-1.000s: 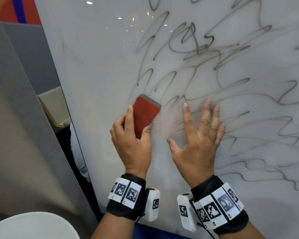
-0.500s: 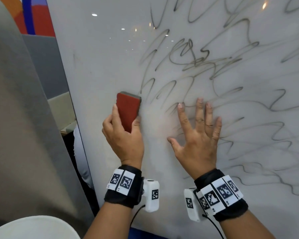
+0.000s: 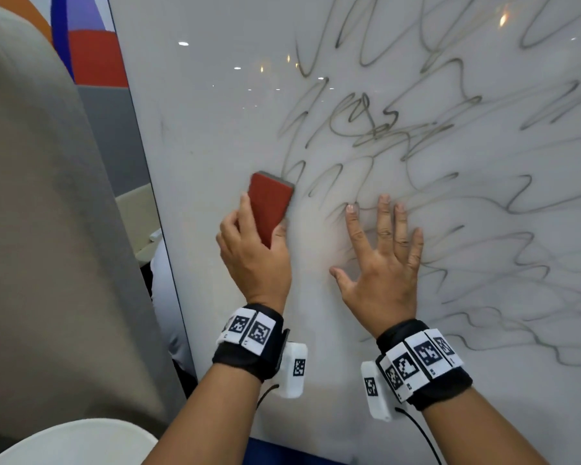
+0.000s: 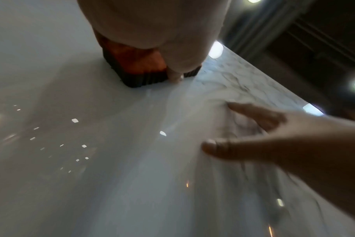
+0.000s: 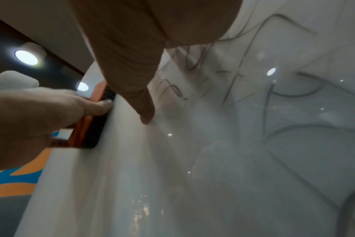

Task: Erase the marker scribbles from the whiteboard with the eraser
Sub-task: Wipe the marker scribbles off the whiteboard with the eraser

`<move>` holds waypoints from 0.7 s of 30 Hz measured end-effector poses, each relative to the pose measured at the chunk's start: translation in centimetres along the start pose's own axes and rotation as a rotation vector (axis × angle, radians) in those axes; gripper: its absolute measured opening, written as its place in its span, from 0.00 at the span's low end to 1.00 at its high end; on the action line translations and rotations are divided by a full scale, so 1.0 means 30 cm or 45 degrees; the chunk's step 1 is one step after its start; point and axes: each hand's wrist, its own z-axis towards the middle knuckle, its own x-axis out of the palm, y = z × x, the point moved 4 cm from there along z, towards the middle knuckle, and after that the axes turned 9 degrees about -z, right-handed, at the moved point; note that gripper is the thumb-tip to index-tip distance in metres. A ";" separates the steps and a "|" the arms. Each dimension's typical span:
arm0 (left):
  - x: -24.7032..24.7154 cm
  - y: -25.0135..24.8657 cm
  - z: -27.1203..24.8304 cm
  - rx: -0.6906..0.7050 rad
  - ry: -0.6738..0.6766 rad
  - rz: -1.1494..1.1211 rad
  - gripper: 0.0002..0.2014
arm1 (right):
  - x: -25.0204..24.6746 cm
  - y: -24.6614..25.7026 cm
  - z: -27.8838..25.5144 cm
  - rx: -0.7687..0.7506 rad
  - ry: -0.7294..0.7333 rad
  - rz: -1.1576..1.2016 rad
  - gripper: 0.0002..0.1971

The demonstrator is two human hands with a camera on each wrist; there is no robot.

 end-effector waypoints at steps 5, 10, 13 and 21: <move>0.016 -0.022 -0.014 0.211 0.139 0.112 0.34 | -0.010 0.005 -0.001 0.013 0.023 0.003 0.56; 0.023 -0.063 -0.004 -0.003 0.033 -0.006 0.35 | -0.060 0.012 0.035 0.031 -0.026 0.060 0.55; 0.054 -0.097 -0.054 0.317 0.193 0.138 0.34 | -0.084 0.012 0.098 -0.003 -0.039 0.063 0.55; 0.031 -0.072 0.038 0.058 -0.008 0.037 0.34 | -0.069 -0.009 0.123 -0.067 -0.003 -0.033 0.55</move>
